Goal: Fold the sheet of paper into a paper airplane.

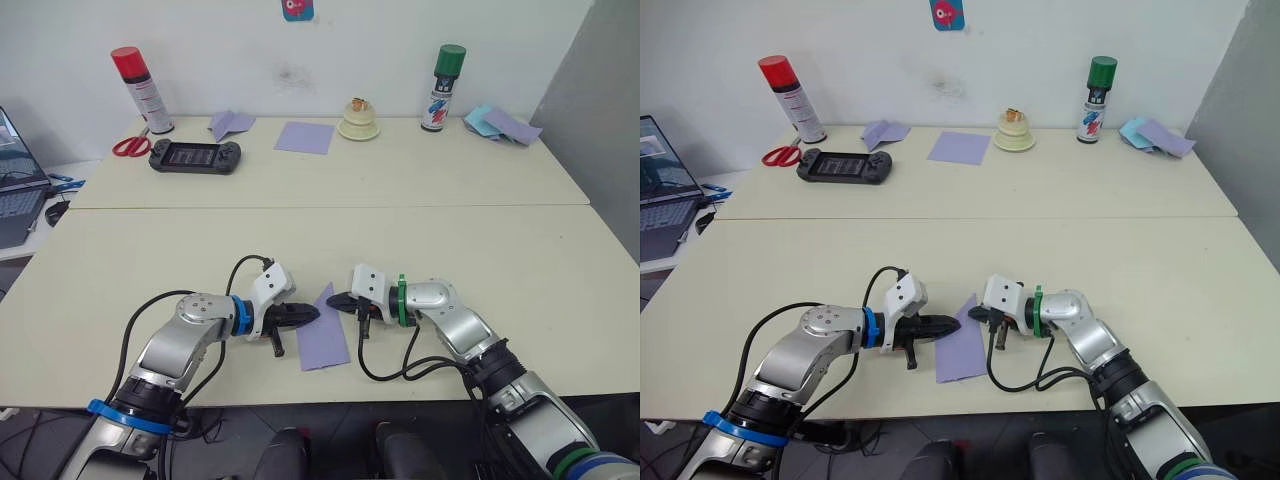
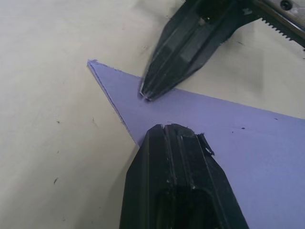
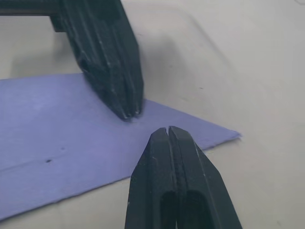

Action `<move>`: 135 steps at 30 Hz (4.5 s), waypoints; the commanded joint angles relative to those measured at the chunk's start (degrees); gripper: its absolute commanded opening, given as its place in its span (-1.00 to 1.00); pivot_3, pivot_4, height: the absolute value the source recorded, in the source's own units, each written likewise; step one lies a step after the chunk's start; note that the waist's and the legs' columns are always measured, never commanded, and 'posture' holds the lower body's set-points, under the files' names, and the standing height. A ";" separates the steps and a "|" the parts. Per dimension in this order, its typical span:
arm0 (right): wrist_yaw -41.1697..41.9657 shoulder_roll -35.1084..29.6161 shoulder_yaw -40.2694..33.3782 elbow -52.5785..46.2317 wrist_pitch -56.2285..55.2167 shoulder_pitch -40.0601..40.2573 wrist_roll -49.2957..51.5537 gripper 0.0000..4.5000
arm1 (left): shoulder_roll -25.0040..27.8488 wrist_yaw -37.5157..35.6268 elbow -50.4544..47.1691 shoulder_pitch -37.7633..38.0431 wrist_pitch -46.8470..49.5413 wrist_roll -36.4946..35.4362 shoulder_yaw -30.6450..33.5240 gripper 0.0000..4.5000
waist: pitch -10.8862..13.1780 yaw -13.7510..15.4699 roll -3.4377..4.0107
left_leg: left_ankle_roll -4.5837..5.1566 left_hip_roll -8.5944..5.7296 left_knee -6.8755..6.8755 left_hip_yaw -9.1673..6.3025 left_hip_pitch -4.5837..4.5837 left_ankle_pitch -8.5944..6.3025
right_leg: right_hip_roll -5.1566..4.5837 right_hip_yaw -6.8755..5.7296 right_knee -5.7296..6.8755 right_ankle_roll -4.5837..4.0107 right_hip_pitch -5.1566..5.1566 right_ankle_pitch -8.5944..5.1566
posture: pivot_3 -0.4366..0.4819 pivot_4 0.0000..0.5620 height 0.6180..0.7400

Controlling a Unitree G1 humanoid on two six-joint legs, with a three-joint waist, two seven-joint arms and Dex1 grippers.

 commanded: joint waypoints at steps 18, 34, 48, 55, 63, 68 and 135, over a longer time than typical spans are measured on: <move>2.42 -0.29 -5.66 -6.96 -3.68 5.09 5.41 -1.00 | -0.68 2.08 5.54 1.22 1.54 2.82 -2.41 -0.98 | -0.26 0.08 0.39 | 0.01 0.02 -0.26 -0.13 0.57 0.00 | -0.01 -0.10 -0.51 -0.18 0.77 -0.12 | -0.05 -0.47 1.00; 11.72 -7.68 3.29 -10.63 -3.16 15.66 1.53 -1.00 | -0.57 1.81 5.05 1.51 1.78 2.93 -2.81 -0.98 | -0.64 0.34 0.57 | 0.01 0.00 -0.65 -0.12 0.54 0.00 | -0.08 -0.11 -1.20 -0.05 0.84 -0.04 | -0.05 -0.47 1.00; 15.01 -14.59 4.68 -21.55 -0.06 23.86 2.55 -1.00 | -1.14 1.66 5.18 1.40 1.82 3.31 -3.34 -0.98 | -1.09 0.39 0.53 | -0.03 -0.02 -1.10 -0.12 0.54 -0.03 | -0.15 -0.14 -1.87 0.00 0.95 -0.05 | -0.05 -0.47 1.00; 8.04 -8.84 -3.93 -31.20 8.38 21.69 11.89 -1.00 | -1.36 1.34 3.43 0.72 1.16 1.87 -1.68 -0.98 | -0.85 0.38 0.46 | -0.04 0.02 -1.12 -0.17 0.50 -0.03 | -0.14 -0.19 -1.85 -0.01 0.90 -0.05 | -0.05 -0.47 1.00; 3.98 -9.60 -9.45 -42.15 17.09 18.66 17.13 -1.00 | 0.62 -0.66 -5.27 -3.97 -0.79 -1.11 2.40 -0.98 | -0.10 0.42 0.11 | -0.14 -0.02 -1.07 -0.27 -0.38 0.03 | -0.18 -0.32 -1.82 0.03 0.11 -0.01 | -0.05 -0.47 1.00; 1.94 -10.28 -10.70 -46.05 20.67 17.21 18.35 -0.57 | 5.06 -4.69 -10.19 -7.70 -2.04 -3.00 5.00 -0.66 | -0.03 0.40 0.04 | -0.52 -0.03 -0.97 -0.25 -1.62 0.26 | -0.21 -0.39 -1.68 -0.24 -1.04 0.25 | -0.05 -0.47 1.00; -8.07 -18.48 -10.58 -36.07 20.12 14.60 12.10 0.71 | 4.82 -17.63 -7.26 -11.07 -11.97 2.30 5.16 -0.10 | 0.39 0.13 -0.04 | -0.05 -0.02 -0.03 -0.13 -1.40 0.17 | -0.04 -0.40 -0.77 -0.18 -0.79 0.36 | -0.05 -0.47 1.00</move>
